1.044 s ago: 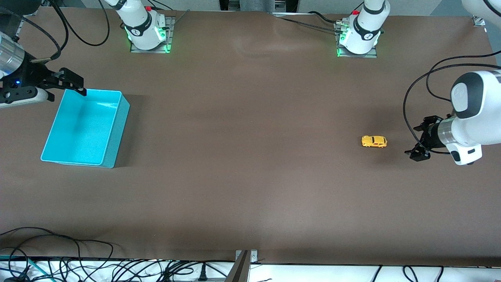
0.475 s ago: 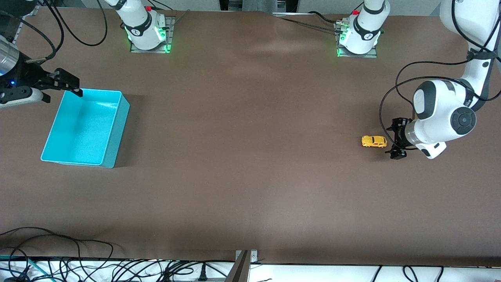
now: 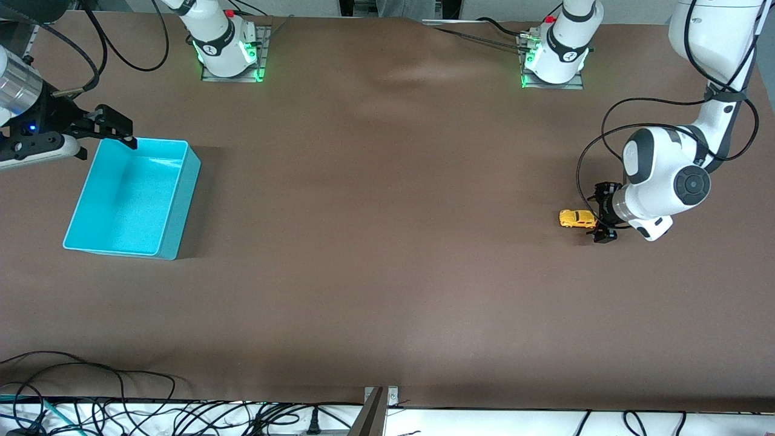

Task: Wind up and store yellow beetle car
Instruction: 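Close the left gripper on the yellow car's body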

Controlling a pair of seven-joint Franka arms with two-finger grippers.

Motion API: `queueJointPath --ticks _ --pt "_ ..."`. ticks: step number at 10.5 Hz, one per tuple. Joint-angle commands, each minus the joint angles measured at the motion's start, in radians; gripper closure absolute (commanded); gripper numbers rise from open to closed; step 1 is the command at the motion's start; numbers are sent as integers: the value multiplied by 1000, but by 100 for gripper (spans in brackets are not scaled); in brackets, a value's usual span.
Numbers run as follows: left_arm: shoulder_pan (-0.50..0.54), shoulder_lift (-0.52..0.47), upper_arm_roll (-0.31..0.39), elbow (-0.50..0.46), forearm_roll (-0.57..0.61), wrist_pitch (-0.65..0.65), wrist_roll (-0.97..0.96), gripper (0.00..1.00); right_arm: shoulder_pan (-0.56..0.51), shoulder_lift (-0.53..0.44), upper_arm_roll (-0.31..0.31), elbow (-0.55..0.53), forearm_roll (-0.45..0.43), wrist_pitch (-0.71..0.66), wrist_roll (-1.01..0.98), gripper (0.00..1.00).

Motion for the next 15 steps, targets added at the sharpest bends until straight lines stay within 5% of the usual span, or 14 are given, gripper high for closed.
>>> queueJointPath --ticks 1,8,9,10,11,12,13,15 --pt "-1 -1 0 -8 -18 20 -20 0 -3 -24 -2 -30 14 12 -3 0" --pt "-11 45 0 -10 -15 58 -59 4 -3 -24 4 -37 12 17 -3 0" --pt "-11 44 0 -8 -14 57 -71 12 -3 -24 4 -39 12 15 -3 0" --pt "-11 44 0 -8 -14 57 -83 30 -3 -24 4 -37 14 14 -3 0" --pt "-9 44 0 -8 -14 55 -77 63 -3 -24 4 -37 14 15 -3 0" --pt "-9 45 -1 -8 -14 52 -71 84 -3 -24 4 -37 14 15 -5 0" --pt "-8 45 -4 -4 -15 45 -69 96 -3 -24 2 -37 14 14 -8 0" --pt "-9 35 -19 12 -14 -1 -66 100 -5 -24 -1 -42 15 11 -14 0"
